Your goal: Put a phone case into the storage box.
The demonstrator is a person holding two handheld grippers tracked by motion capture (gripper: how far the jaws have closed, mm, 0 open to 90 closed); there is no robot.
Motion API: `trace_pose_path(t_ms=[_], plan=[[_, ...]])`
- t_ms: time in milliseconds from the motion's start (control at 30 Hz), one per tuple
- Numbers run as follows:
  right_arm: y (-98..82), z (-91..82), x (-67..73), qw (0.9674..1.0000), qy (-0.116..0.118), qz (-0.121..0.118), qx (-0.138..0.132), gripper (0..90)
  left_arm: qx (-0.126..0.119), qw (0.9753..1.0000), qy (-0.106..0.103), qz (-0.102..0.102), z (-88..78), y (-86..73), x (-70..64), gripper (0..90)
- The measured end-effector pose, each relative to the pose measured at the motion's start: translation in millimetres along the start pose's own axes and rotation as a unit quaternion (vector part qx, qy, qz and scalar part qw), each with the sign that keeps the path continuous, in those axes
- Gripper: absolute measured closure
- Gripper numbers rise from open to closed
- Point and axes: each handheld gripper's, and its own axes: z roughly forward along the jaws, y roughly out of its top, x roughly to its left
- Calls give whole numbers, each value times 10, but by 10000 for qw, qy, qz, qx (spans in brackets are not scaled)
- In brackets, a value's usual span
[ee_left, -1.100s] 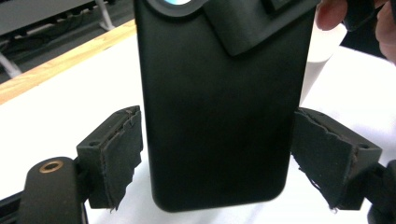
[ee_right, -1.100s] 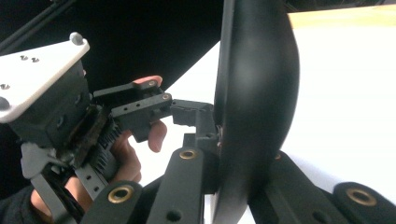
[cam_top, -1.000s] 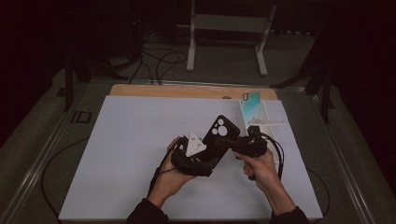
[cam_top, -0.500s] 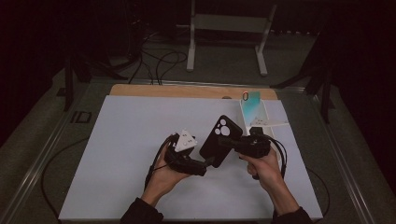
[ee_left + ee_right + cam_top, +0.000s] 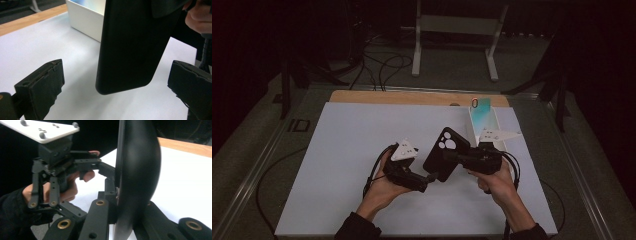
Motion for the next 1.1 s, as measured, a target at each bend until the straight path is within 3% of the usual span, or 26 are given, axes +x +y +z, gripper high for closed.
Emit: trace_pose_path(t_ms=[167,233,367,500,633,867,1000,1100], plan=[[15,25,61,9995,234,-207,45,857,25,9995,-277,114,19,-9,-30,67],[20,38,88,9990,325,-299,63,857,55,9986,-512,133,27,-16,-33,134],[29,48,114,9973,554,-479,36,857,154,9967,-760,235,52,-36,-56,202],[32,55,140,9953,752,-609,23,857,180,9950,-936,311,73,-55,-78,271],[34,51,138,9945,816,-651,5,857,190,9940,-1018,340,69,-63,-80,402],[28,14,71,9946,670,-785,54,844,270,9931,-1049,440,51,-96,-60,604],[31,8,85,9942,511,-946,103,724,288,9929,-1043,488,76,-114,-68,724],[37,5,86,9943,368,-990,112,633,259,9930,-1081,405,84,-121,-53,817]])
